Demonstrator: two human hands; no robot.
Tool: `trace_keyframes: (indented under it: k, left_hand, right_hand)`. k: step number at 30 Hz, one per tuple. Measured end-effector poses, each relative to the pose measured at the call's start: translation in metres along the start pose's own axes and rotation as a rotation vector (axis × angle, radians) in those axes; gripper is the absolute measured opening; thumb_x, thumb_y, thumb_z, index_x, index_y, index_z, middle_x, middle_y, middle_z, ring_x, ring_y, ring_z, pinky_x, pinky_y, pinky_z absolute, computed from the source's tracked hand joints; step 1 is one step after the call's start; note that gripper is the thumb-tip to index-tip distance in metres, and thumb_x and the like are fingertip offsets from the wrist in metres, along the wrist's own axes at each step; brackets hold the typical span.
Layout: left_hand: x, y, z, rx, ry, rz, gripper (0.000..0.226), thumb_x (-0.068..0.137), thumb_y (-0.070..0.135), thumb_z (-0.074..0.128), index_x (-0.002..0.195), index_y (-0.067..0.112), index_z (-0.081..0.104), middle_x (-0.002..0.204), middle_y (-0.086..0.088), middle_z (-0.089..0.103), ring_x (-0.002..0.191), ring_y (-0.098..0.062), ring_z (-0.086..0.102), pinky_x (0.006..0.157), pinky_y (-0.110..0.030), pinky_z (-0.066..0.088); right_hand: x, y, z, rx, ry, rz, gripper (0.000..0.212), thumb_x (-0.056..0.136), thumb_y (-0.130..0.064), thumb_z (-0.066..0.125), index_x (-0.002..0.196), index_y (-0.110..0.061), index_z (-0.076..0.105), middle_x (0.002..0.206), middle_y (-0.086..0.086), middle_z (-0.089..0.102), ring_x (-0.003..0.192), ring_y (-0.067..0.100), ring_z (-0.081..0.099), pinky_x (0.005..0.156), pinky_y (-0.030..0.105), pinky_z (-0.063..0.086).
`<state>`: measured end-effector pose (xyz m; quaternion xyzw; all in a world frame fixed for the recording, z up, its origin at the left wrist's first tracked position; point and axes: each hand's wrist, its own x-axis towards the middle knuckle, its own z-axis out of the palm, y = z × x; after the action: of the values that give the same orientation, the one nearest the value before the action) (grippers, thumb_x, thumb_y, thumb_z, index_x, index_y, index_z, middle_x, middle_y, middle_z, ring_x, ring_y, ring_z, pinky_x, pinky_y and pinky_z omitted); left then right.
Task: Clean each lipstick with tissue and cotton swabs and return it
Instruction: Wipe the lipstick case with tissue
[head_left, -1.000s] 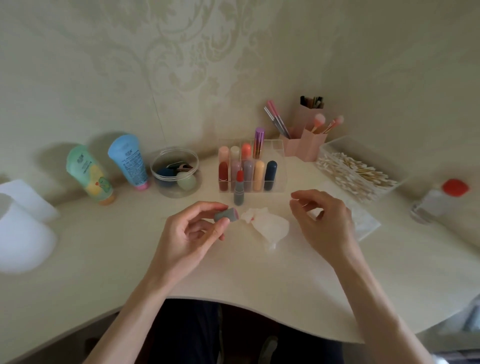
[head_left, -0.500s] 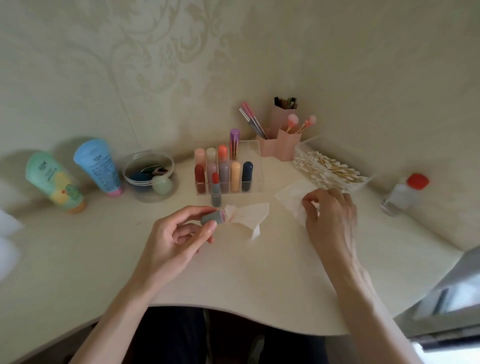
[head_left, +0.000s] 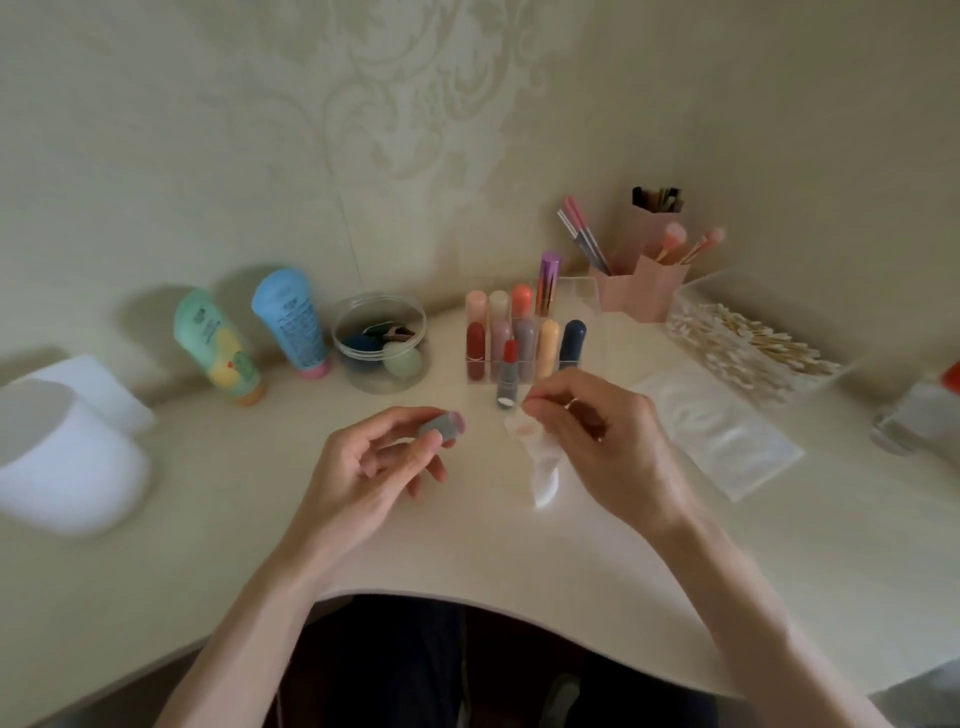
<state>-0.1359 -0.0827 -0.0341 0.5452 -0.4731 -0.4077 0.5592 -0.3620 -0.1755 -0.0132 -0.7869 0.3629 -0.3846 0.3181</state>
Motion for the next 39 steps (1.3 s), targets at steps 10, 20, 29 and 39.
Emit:
trace_keyframes:
  k: [10,20,29,39]
  left_hand:
    - [0.001,-0.003,0.0,-0.004,0.004,-0.023,0.027,0.093,0.026,0.068,0.115,0.012,0.074,0.102,-0.01,0.077,0.077,-0.02,0.069,0.062,-0.028,0.049]
    - [0.001,-0.005,0.0,0.036,-0.023,-0.001,0.022,0.094,0.026,0.071,0.113,0.019,0.078,0.097,-0.012,0.077,0.077,-0.024,0.067,0.066,-0.045,0.043]
    - [0.001,-0.004,0.0,0.083,-0.051,0.013,0.018,0.096,0.022,0.07,0.11,0.021,0.08,0.1,-0.009,0.078,0.078,-0.021,0.069,0.068,-0.035,0.047]
    - [0.001,-0.009,0.0,0.039,-0.021,0.04,0.023,0.091,0.015,0.071,0.112,0.008,0.076,0.101,-0.006,0.08,0.082,-0.019,0.071,0.064,-0.025,0.051]
  right_hand:
    - [-0.011,0.008,0.01,-0.111,0.033,-0.193,0.023,0.105,-0.003,0.055,0.111,-0.011,0.075,0.103,-0.008,0.067,0.089,0.006,0.064,0.079,0.015,0.046]
    - [-0.01,-0.002,0.012,-0.118,0.13,-0.297,0.012,0.098,-0.006,0.069,0.102,-0.007,0.08,0.1,-0.001,0.074,0.093,0.011,0.071,0.08,0.027,0.056]
    - [-0.007,-0.001,0.022,-0.327,0.097,-0.44,0.01,0.103,-0.009,0.068,0.106,-0.007,0.077,0.096,0.002,0.069,0.089,0.022,0.064,0.08,0.032,0.053]
    - [-0.014,0.002,0.025,-0.354,-0.012,-0.454,0.013,0.106,-0.007,0.061,0.108,-0.005,0.074,0.092,0.005,0.065,0.08,0.025,0.053,0.071,0.039,0.051]
